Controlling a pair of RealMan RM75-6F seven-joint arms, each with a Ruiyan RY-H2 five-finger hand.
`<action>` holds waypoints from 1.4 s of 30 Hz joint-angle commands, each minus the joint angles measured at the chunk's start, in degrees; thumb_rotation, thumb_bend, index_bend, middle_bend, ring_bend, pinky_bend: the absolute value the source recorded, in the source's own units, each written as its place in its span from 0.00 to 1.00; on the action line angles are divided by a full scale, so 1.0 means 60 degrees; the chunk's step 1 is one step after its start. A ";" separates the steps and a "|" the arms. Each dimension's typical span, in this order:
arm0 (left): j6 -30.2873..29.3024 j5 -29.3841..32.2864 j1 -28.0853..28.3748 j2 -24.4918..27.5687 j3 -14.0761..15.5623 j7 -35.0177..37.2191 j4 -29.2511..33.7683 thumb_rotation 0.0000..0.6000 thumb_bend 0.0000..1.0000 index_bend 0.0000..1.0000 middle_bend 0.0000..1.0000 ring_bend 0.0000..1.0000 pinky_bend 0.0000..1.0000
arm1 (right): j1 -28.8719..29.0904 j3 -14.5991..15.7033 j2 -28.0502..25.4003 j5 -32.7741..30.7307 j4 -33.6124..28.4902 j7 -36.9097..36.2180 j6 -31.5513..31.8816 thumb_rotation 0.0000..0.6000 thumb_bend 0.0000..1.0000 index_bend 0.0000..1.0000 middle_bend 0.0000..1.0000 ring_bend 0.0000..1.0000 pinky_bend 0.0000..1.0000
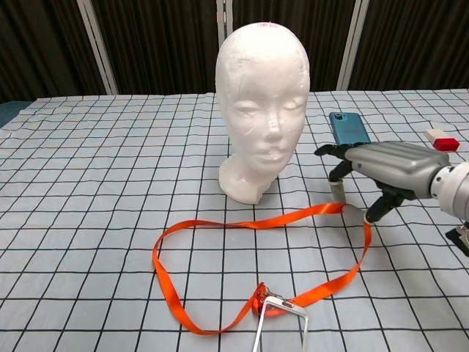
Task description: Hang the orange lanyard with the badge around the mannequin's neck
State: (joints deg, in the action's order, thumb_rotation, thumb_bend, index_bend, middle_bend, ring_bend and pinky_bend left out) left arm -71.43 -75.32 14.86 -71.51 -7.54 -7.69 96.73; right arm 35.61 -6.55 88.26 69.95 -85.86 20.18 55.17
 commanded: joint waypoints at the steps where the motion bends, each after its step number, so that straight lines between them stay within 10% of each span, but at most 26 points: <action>1: 0.1988 0.1275 0.1436 -0.0967 -0.0594 -0.0622 -0.0373 1.00 0.14 0.19 0.00 0.00 0.00 | -0.0031 -0.0135 -0.0267 -0.0108 -0.0343 -0.0376 -0.0094 1.00 0.46 0.72 0.00 0.00 0.00; 13: 0.3822 0.1391 0.3253 -0.2683 -0.0755 -0.0401 -0.1630 1.00 0.22 0.44 0.00 0.00 0.00 | 0.0244 -0.0486 -0.0443 -0.0836 -0.0623 -0.0507 -0.0441 1.00 0.46 0.72 0.00 0.00 0.00; 42: 0.3509 0.1879 0.3906 -0.5001 -0.0255 -0.0851 -0.3111 1.00 0.36 0.45 0.00 0.00 0.00 | 0.0464 -0.0336 -0.0566 -0.0717 -0.0266 -0.0976 -0.0571 1.00 0.46 0.73 0.00 0.00 0.00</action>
State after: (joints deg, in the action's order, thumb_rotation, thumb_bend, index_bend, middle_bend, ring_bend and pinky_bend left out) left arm -50.42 -64.08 38.27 -101.45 -9.10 -12.85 78.14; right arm 38.40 -8.58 84.86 65.64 -87.48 14.35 51.74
